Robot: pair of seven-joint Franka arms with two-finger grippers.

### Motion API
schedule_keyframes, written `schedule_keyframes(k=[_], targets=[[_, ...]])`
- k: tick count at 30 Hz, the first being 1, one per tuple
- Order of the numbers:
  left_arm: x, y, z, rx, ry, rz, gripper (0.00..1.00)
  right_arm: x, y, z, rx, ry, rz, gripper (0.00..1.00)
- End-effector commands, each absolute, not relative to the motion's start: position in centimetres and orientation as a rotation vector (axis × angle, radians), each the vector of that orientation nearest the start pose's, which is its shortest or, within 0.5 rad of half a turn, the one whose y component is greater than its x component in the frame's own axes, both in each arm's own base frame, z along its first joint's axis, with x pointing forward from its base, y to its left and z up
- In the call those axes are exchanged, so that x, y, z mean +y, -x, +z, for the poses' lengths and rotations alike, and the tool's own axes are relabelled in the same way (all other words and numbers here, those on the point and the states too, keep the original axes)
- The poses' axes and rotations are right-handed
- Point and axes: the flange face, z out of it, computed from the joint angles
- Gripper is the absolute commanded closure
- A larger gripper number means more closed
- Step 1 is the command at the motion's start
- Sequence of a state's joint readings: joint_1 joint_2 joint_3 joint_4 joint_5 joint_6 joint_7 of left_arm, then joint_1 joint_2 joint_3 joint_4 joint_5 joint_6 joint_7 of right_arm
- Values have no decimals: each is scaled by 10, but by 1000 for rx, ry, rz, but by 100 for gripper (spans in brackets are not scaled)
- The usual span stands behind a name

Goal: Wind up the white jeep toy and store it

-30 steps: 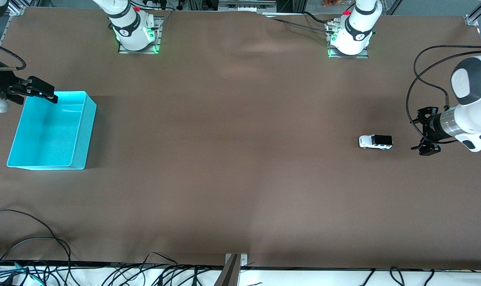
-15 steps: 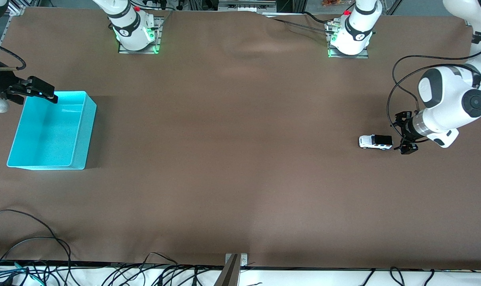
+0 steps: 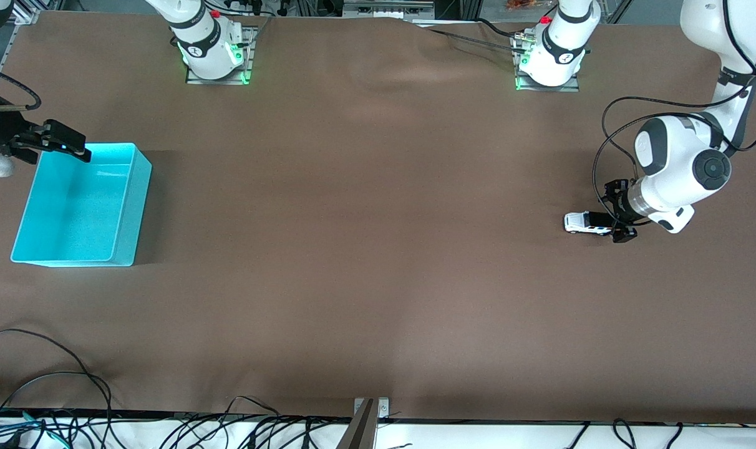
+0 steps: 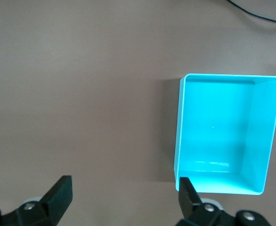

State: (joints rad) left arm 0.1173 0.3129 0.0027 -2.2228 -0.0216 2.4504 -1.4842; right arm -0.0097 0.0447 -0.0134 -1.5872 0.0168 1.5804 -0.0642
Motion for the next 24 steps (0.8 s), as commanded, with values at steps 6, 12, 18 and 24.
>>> schedule_keyframes(k=[6, 12, 18, 24], targets=[[61, -536, 208, 2312, -2168, -103, 9, -9, -565, 601, -72, 3128, 66, 0], [61, -534, 203, 2319, -2171, -116, 21, -10, -566, 600, -69, 3126, 69, 0], [58, -535, 207, 2322, -2167, -117, 50, -10, -566, 599, -69, 3126, 71, 0], [37, -541, 215, 2314, -2172, -130, 58, -12, -567, 597, -62, 3126, 76, 0]])
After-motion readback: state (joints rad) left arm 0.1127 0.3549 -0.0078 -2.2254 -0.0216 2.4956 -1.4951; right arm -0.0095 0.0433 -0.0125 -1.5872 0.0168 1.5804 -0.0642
